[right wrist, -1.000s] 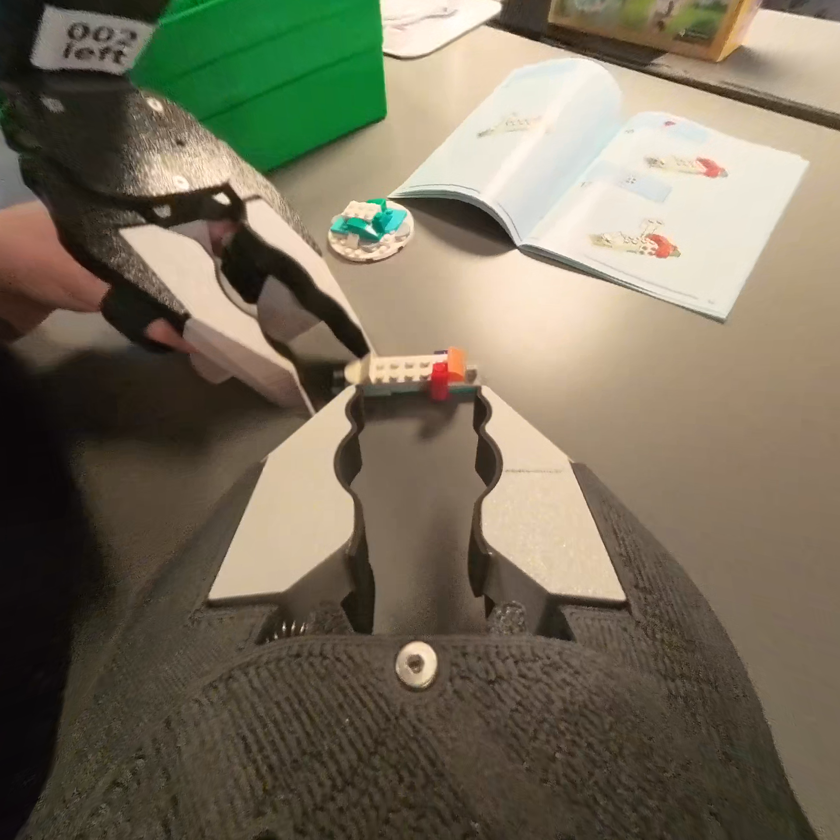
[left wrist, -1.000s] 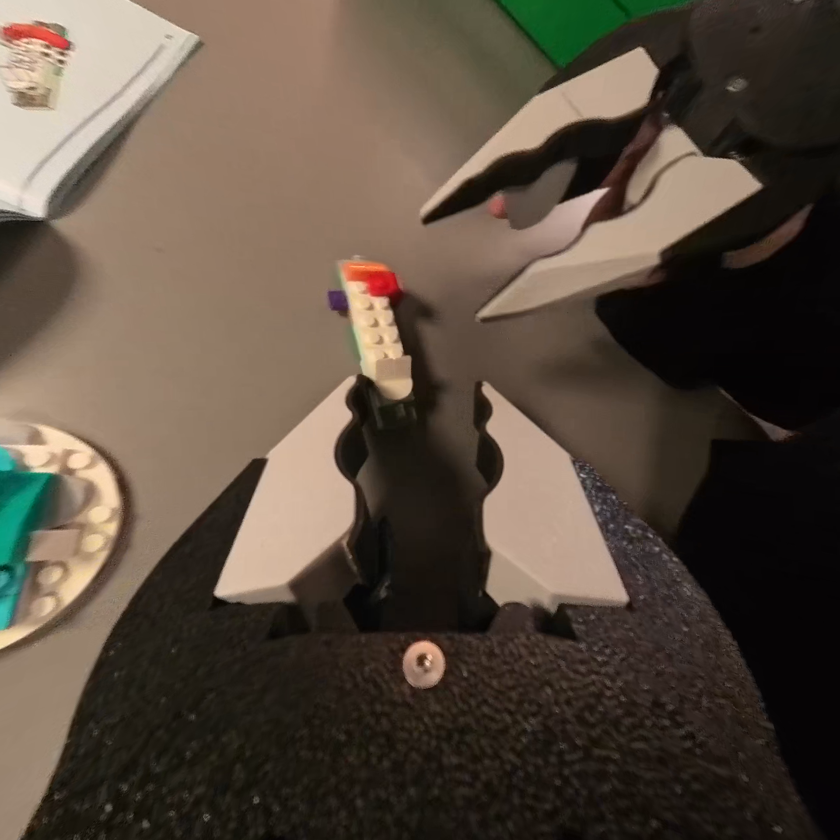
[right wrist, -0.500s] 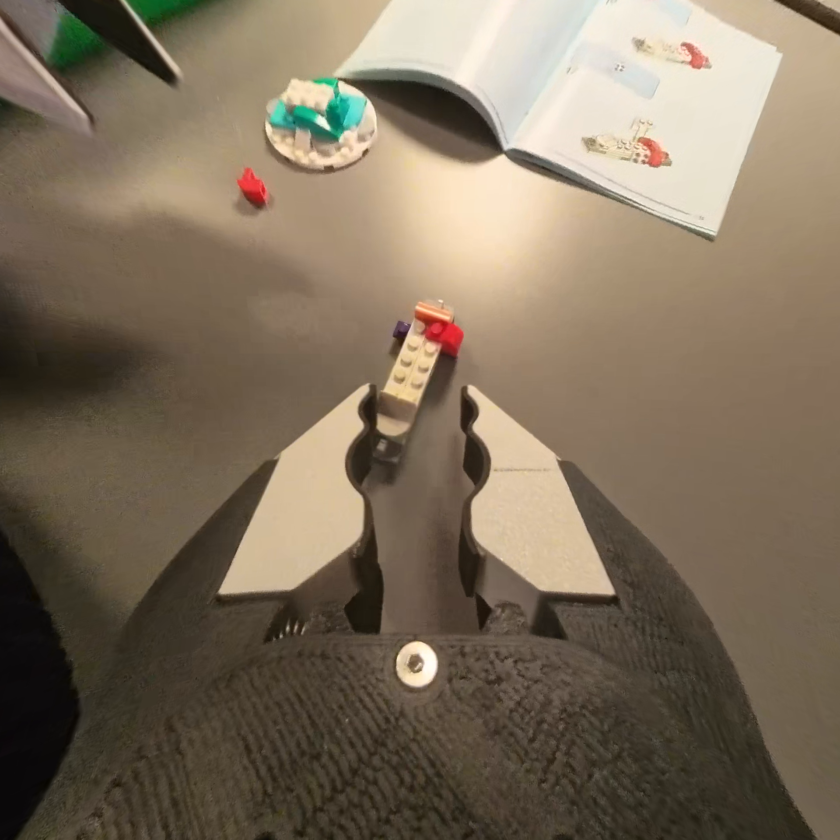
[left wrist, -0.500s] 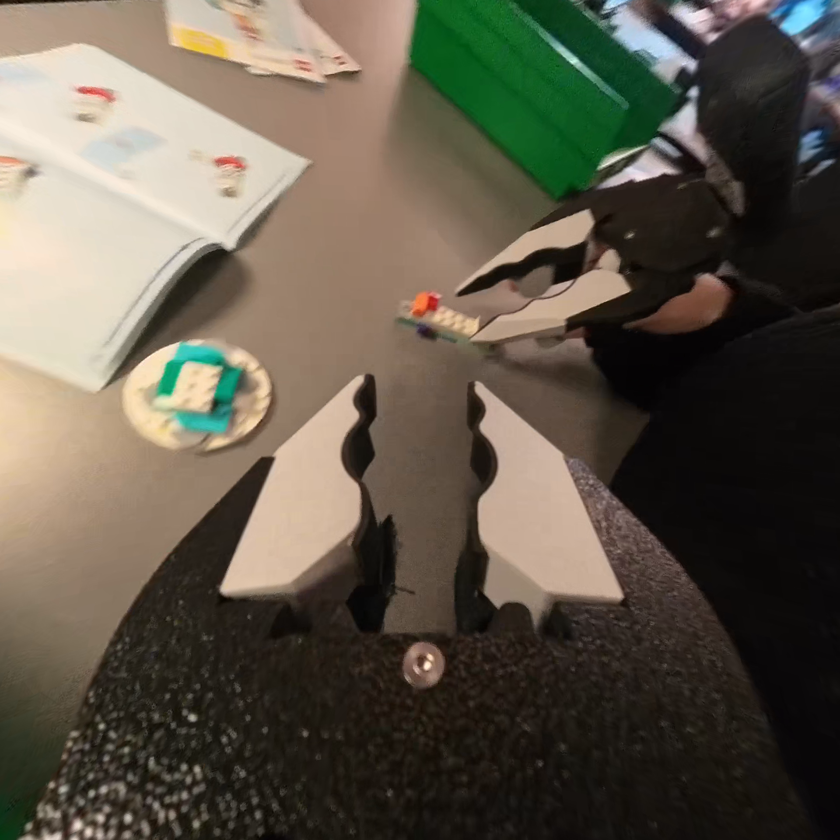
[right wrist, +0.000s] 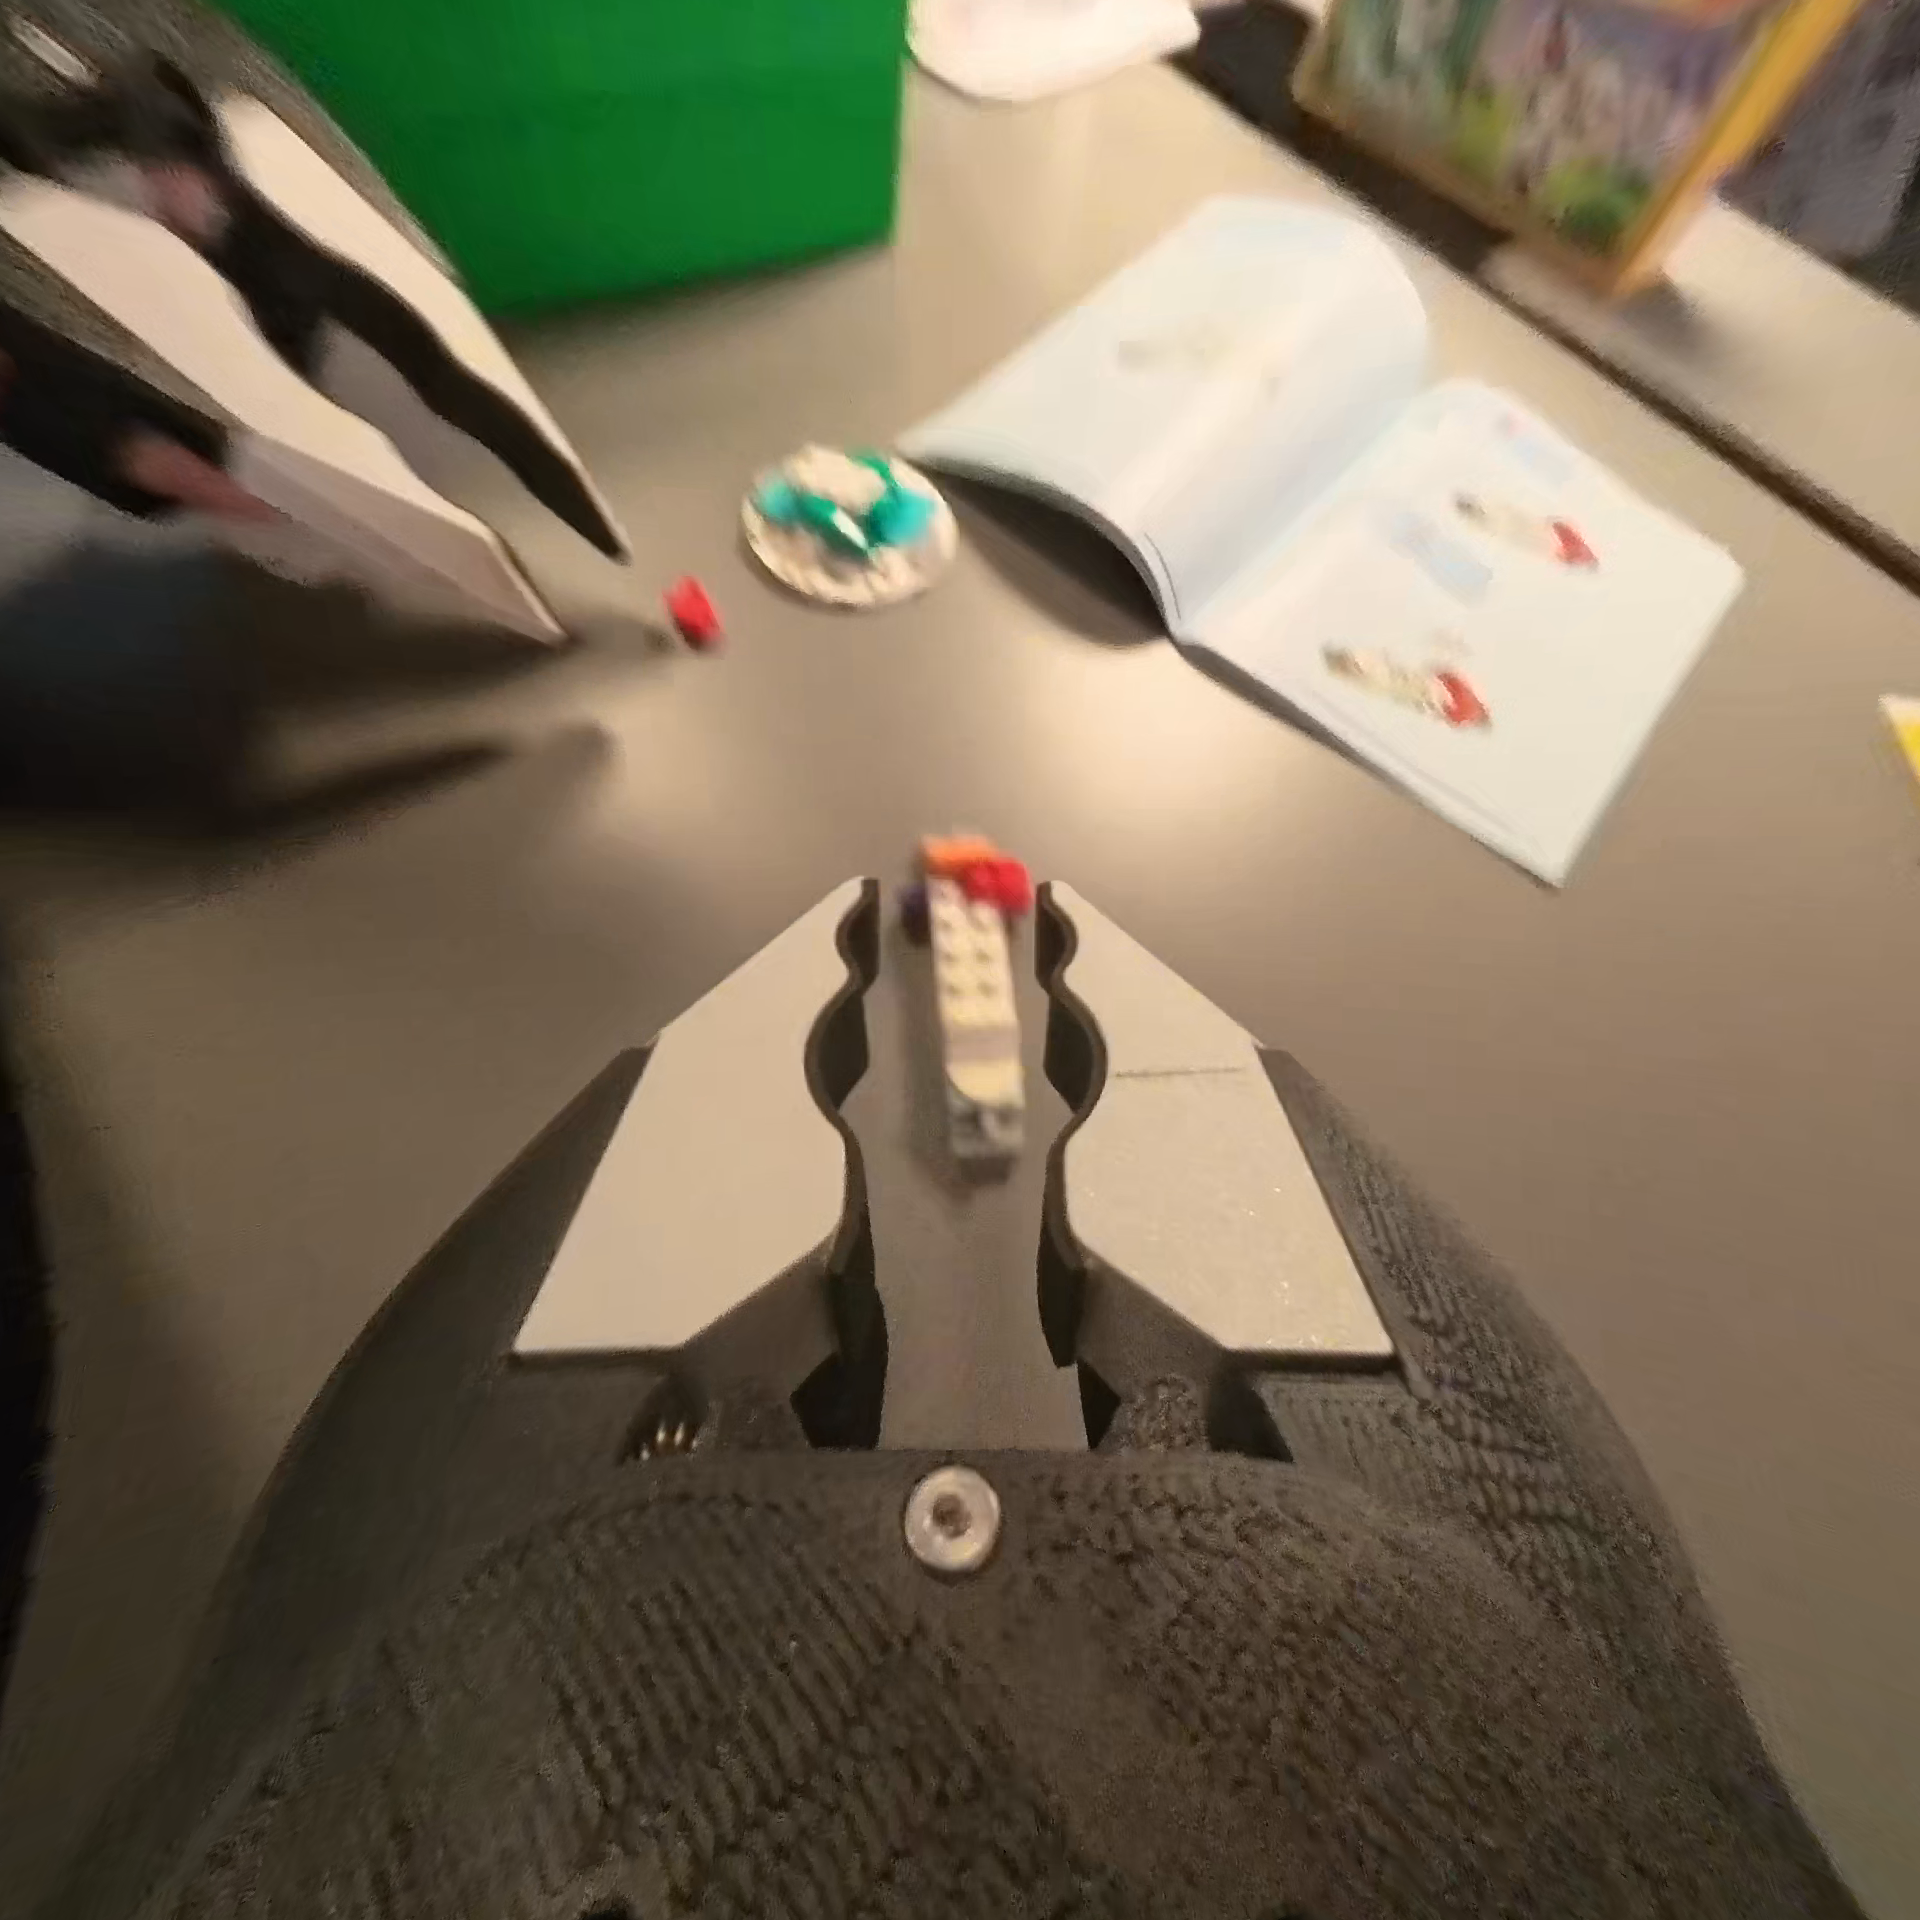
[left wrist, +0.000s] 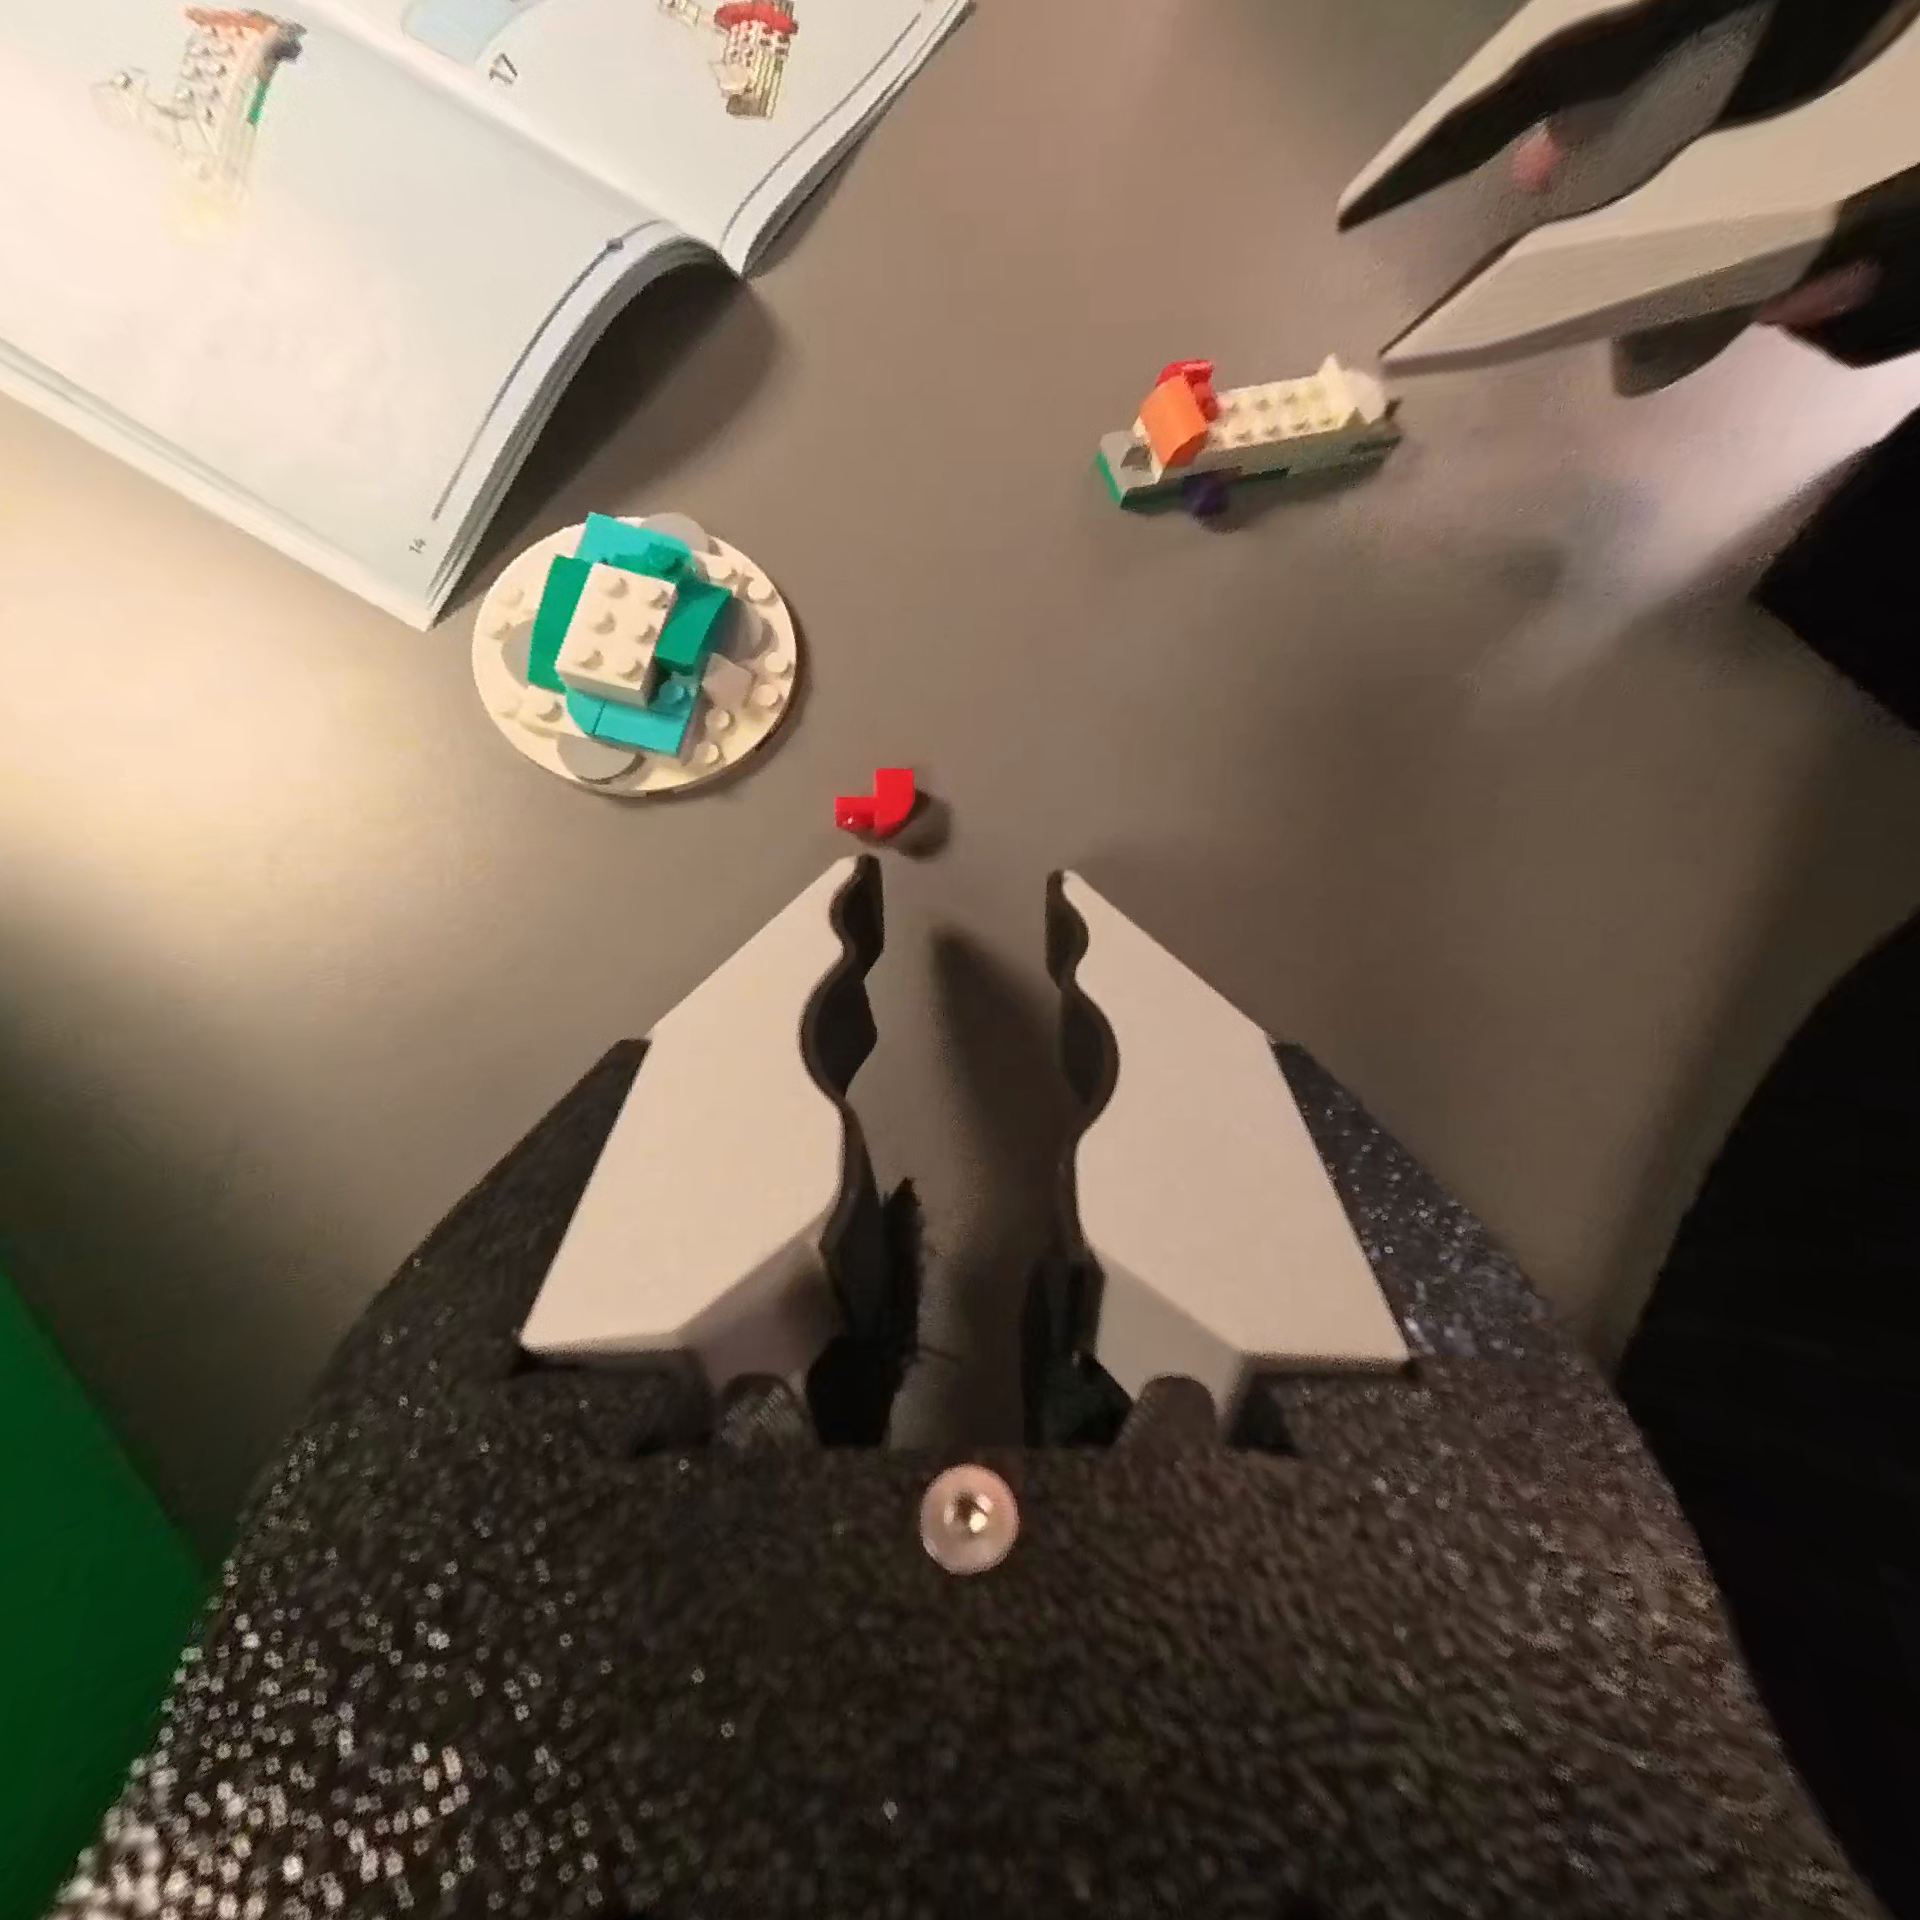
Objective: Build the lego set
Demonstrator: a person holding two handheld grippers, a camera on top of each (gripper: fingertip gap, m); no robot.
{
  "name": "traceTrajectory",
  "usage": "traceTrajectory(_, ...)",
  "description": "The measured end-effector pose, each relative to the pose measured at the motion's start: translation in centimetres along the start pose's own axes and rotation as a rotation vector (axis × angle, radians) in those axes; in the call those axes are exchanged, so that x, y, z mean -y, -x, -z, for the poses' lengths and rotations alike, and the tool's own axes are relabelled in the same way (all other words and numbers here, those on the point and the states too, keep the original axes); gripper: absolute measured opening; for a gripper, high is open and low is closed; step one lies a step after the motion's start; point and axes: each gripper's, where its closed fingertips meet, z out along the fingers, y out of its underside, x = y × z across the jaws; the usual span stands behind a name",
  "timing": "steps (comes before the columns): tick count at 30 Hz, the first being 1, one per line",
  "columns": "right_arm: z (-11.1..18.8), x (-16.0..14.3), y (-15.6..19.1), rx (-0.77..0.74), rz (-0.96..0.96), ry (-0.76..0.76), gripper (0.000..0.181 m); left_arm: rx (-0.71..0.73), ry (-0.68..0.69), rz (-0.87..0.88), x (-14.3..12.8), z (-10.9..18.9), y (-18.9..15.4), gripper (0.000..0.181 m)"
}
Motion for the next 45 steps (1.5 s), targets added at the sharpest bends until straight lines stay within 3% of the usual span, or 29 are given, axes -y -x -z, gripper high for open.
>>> traceTrajectory(5,-4.4,2.5,5.1,0.187,0.114,0.010,0.028,-0.023,-0.070,-0.028,0.9,0.5,-0.7,0.029)
traceTrajectory(10,-8.6,3.2,7.0,0.288,0.305,0.088,0.026,-0.005,-0.073,-0.031,0.5,1.4,-0.8,0.029)
traceTrajectory(16,-10.7,2.8,7.7,0.420,0.394,0.148,0.026,-0.037,-0.130,0.046,0.3,2.8,-1.2,0.029)
traceTrajectory(22,-11.4,2.7,8.2,0.477,0.439,0.185,0.009,-0.077,-0.179,0.092,0.9,3.2,-1.4,0.029)
traceTrajectory(25,-11.2,3.2,7.9,0.429,0.487,0.143,0.009,-0.069,-0.198,0.130,1.1,3.3,-1.0,0.022)
traceTrajectory(28,-10.1,6.0,7.8,0.314,0.571,-0.067,0.008,-0.011,-0.221,0.224,1.1,3.5,0.6,0.012)
traceTrajectory(32,-7.8,9.2,8.1,0.166,0.658,-0.311,0.007,-0.153,-0.418,0.351,4.1,4.5,-0.1,0.030)
traceTrajectory(35,-6.6,10.4,8.4,0.096,0.698,-0.414,0.007,-0.202,-0.529,0.395,5.8,5.1,-0.2,0.031)
traceTrajectory(41,-6.1,10.6,8.5,0.034,0.725,-0.461,0.007,-0.275,-0.529,0.427,6.3,4.8,-1.0,0.015)
traceTrajectory(45,-5.9,10.7,8.4,0.017,0.739,-0.474,0.008,-0.282,-0.541,0.439,6.4,4.9,-1.1,0.016)
